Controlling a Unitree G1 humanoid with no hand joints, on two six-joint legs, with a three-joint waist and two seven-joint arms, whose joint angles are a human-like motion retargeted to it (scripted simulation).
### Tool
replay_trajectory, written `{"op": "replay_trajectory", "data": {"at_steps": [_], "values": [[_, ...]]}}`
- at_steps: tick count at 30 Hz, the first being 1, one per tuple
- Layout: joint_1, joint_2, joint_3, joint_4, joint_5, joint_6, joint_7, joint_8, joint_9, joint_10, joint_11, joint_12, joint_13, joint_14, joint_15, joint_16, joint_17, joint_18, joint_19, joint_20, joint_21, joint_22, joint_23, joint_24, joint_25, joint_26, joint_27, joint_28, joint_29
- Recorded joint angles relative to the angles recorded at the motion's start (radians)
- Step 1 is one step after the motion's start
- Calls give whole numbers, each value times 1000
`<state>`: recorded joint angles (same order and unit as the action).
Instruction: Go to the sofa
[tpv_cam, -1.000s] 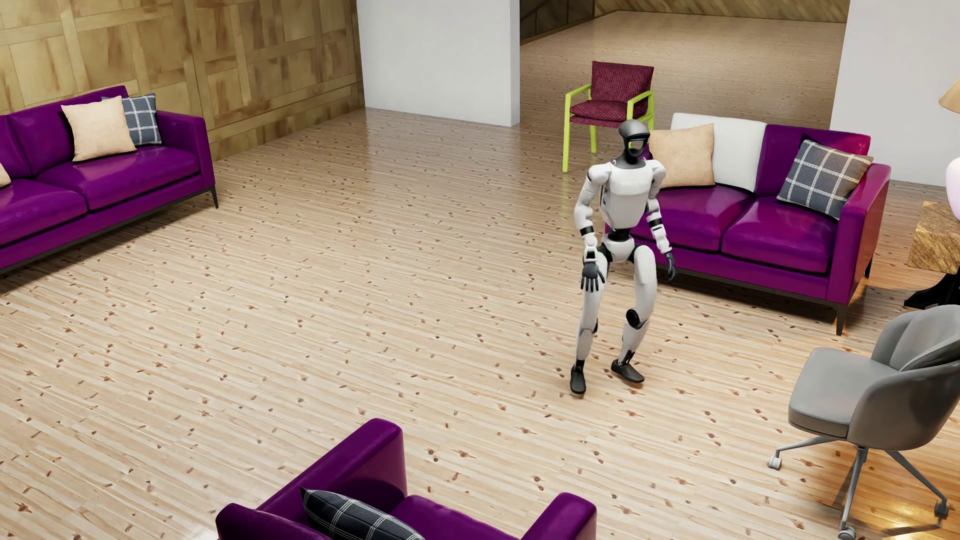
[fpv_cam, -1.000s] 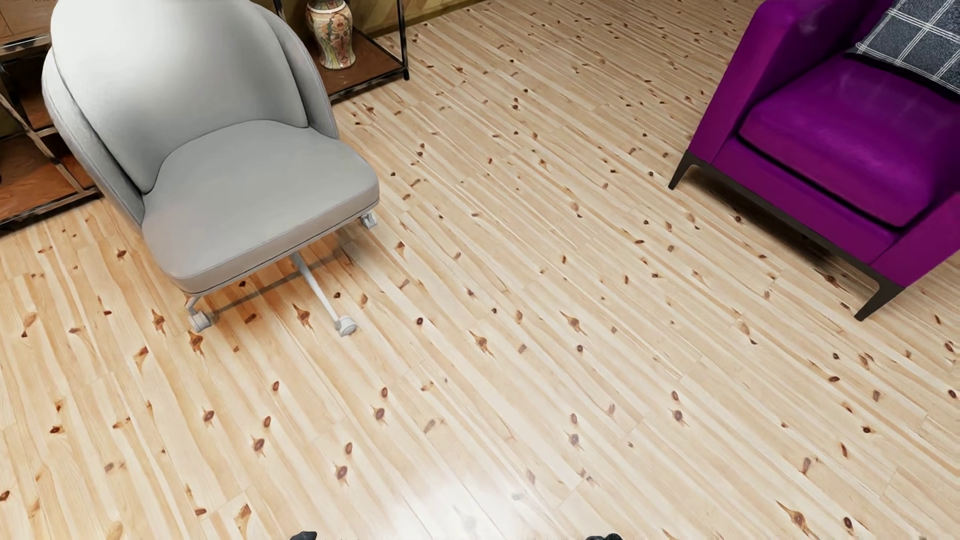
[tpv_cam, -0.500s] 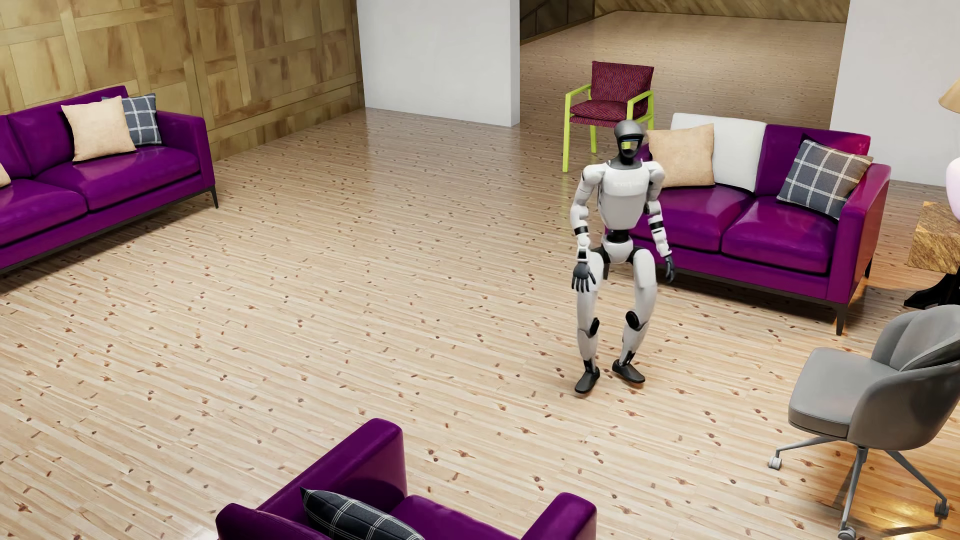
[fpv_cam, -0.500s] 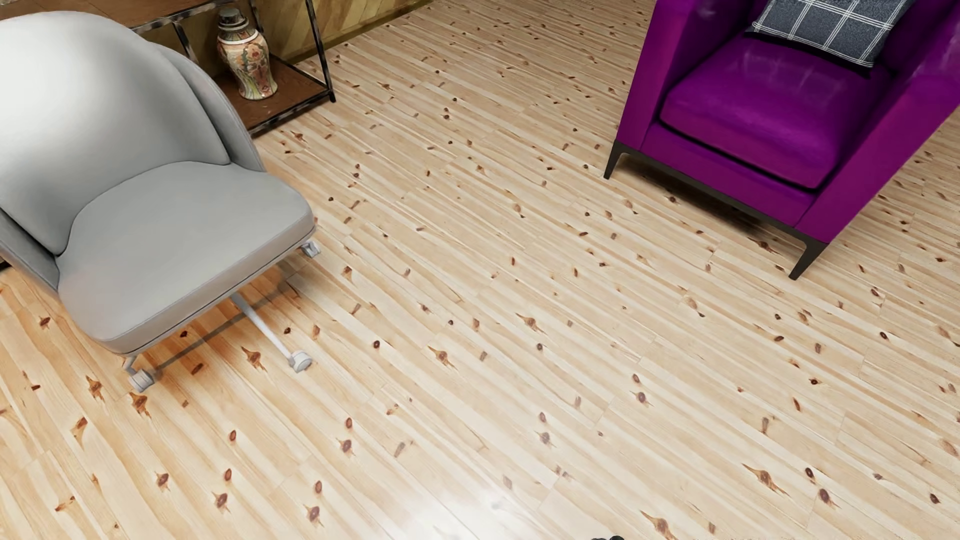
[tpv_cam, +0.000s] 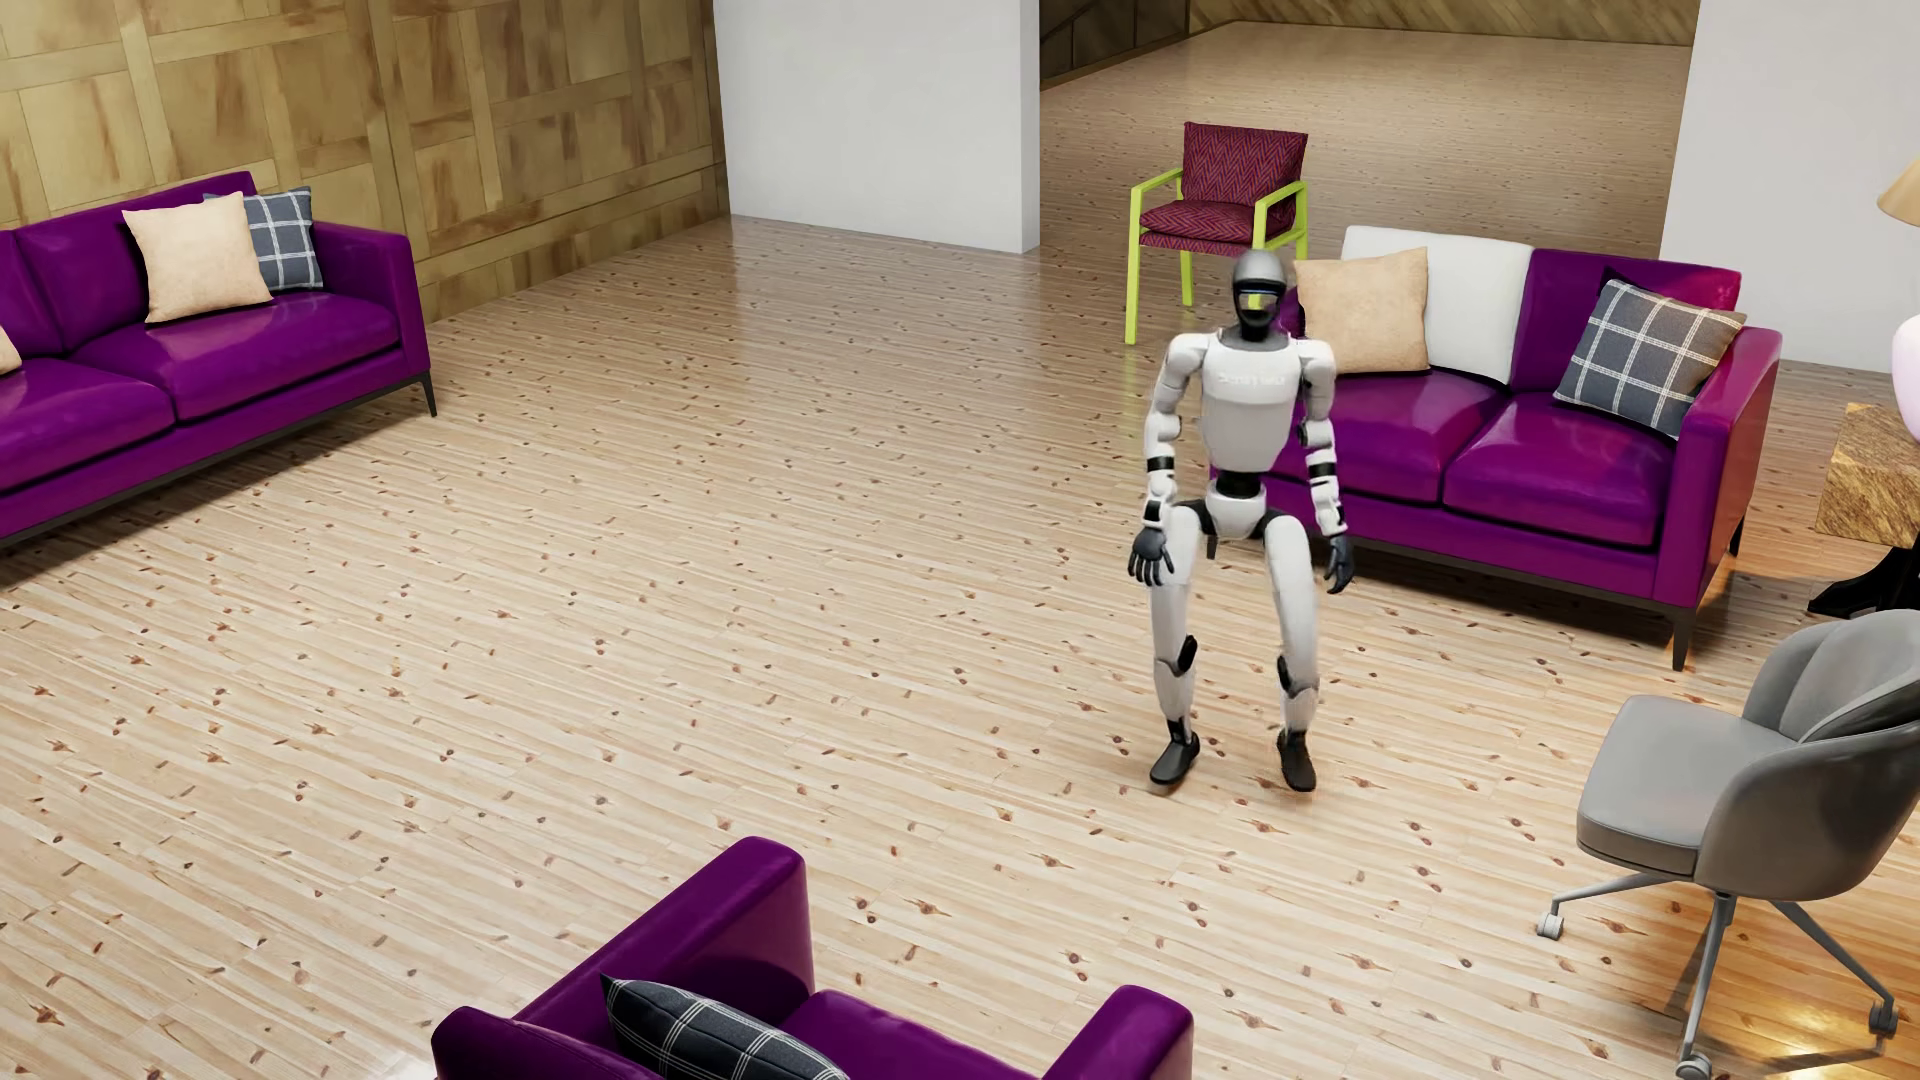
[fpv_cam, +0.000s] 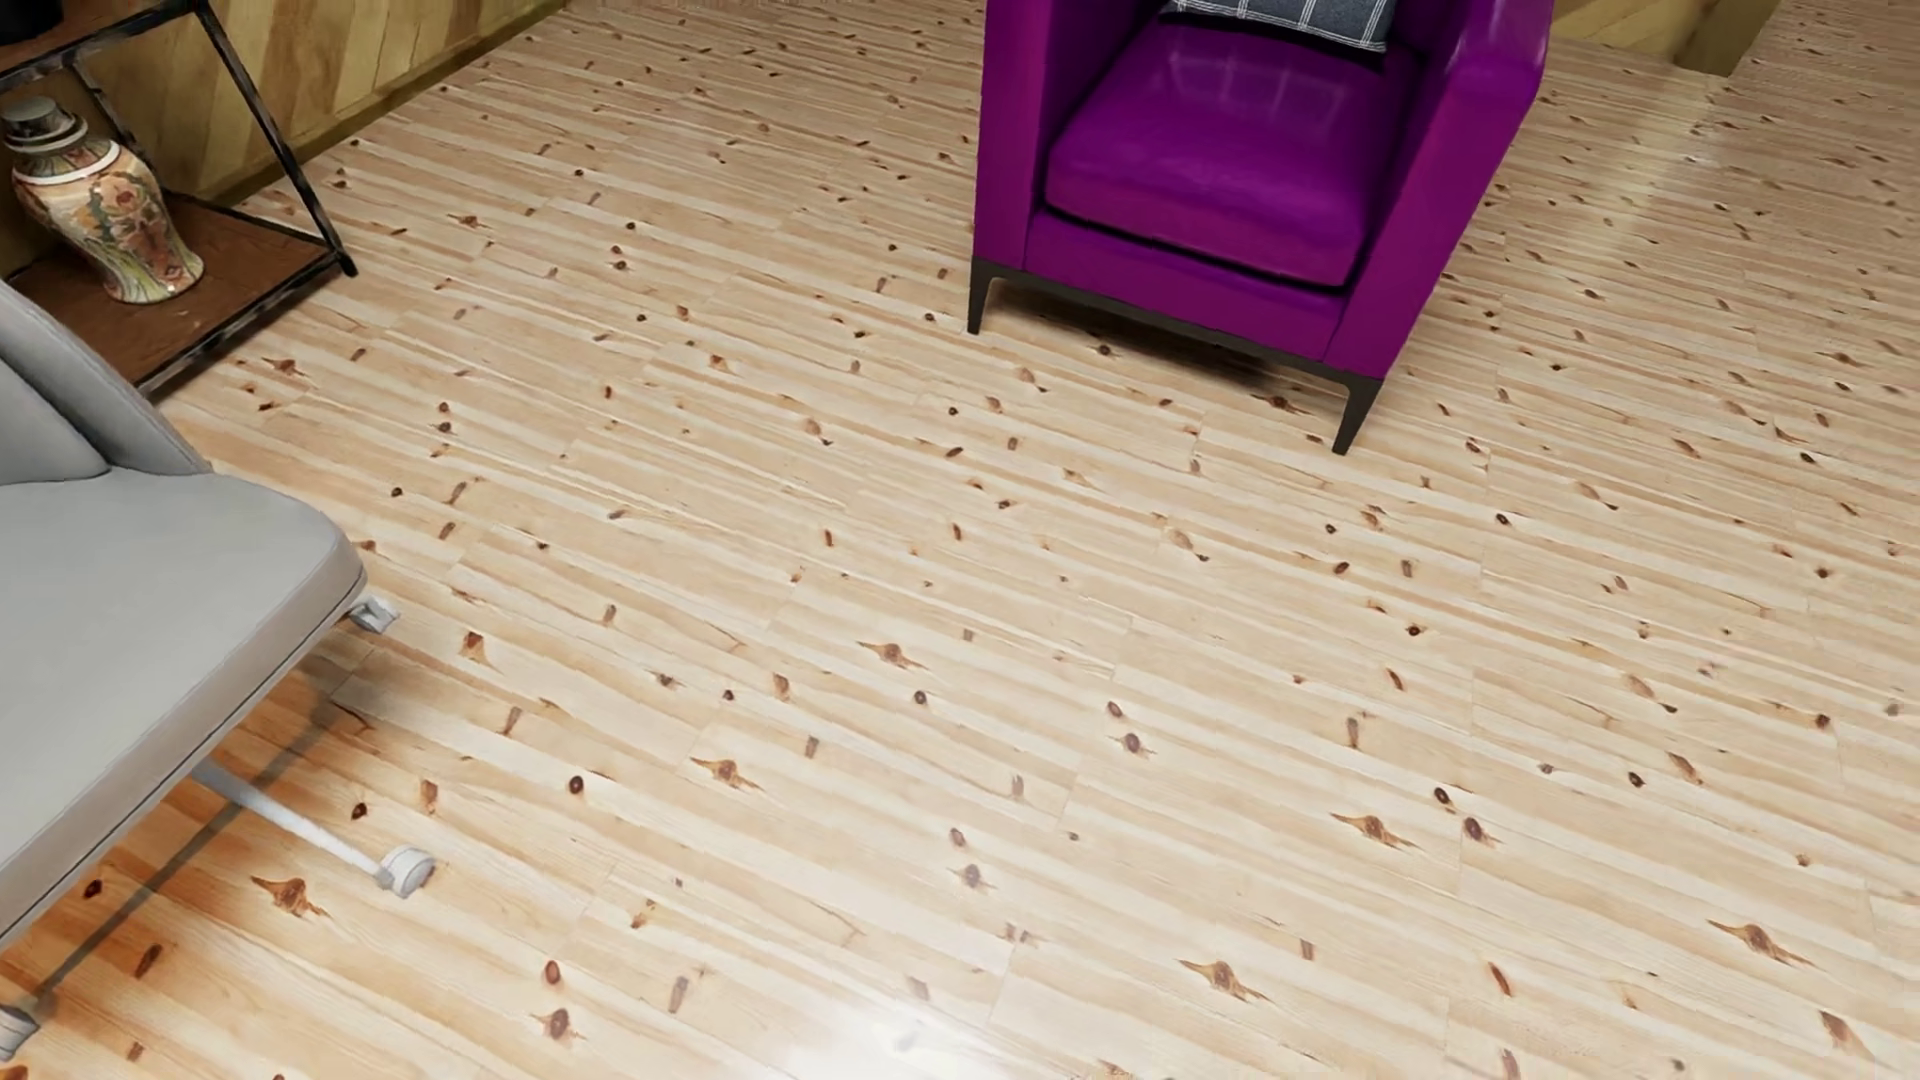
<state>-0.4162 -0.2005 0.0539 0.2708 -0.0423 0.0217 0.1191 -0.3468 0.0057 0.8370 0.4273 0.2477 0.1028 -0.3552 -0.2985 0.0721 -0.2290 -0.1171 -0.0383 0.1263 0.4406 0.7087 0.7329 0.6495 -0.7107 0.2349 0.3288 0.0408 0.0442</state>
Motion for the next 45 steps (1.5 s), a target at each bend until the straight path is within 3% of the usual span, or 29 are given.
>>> {"op": "replay_trajectory", "data": {"at_steps": [3,4,6,10,15,18,21,23,26,27,35,39,41,44,45], "values": [[53,-5,2,-116,-10,-6,-254,101,-6,-257,-4,20,-17,29,9,-10,-10,-61,29,17,-3,17,-5,2,22,7,-3,-1,-11],[79,-6,-3,-124,-19,-7,-250,132,-6,-296,-5,27,-21,50,13,-16,-15,-75,40,17,-3,23,-7,5,28,7,-3,-1,-14],[129,-21,-15,-123,-35,-5,-150,191,-8,-345,11,37,-29,12,17,-21,-21,-21,63,4,-10,31,-5,17,42,5,2,-4,-27],[209,-30,-29,-173,-87,-14,-35,287,-13,-446,-14,23,-9,13,54,-3,-21,20,108,-51,-32,54,10,63,76,-2,7,-21,-51],[223,-103,-32,-234,-149,-28,54,347,-8,-450,65,-16,33,-8,100,14,-20,65,126,-22,-16,2,49,11,93,-6,16,29,-20],[224,-200,-33,-249,-201,-34,101,276,-2,-444,208,-22,53,-24,165,29,-12,81,125,-20,-45,-23,56,-11,128,-30,31,39,-17],[228,-274,-42,-263,-283,-45,140,116,1,-445,318,-33,77,-33,171,33,-7,90,83,-39,-96,-40,23,-8,175,-43,21,34,-42],[237,-294,-52,-268,-256,-48,149,100,0,-449,319,-42,89,-37,116,23,-11,92,60,-48,-105,-47,5,-10,170,-48,18,37,-50],[263,-282,-59,-268,-129,-47,148,225,-7,-470,193,-50,91,-34,113,14,-16,91,94,-83,-97,-42,9,0,129,-59,20,22,-52],[274,-251,-58,-264,-101,-46,144,238,-10,-483,136,-55,94,-29,152,13,-12,91,41,-96,-98,-38,10,6,122,-59,20,15,-50],[265,-93,-45,-198,-63,-29,46,101,-17,-390,-15,-51,70,-25,117,-15,27,51,23,-89,-72,3,6,9,74,-38,25,45,-31],[248,-40,-39,-195,-71,-31,-18,19,-19,-366,-51,-45,47,-16,94,-22,40,40,15,-67,-62,13,-24,-2,56,0,17,76,-39],[203,-30,-39,-173,-86,-34,36,-31,-18,-302,-55,-31,26,-10,81,-18,38,48,13,-42,-45,10,-32,-13,51,-5,6,84,-38],[175,-27,-39,-64,-101,-20,361,-117,-20,-244,-40,-17,10,-32,61,-6,17,117,11,-29,-27,9,-51,-13,49,-25,-13,78,-39],[187,-21,-34,-62,-107,-13,397,-146,-20,-274,-35,-16,15,-43,56,-3,9,134,14,-35,-41,18,-56,-9,60,-32,-11,71,-45]]}}
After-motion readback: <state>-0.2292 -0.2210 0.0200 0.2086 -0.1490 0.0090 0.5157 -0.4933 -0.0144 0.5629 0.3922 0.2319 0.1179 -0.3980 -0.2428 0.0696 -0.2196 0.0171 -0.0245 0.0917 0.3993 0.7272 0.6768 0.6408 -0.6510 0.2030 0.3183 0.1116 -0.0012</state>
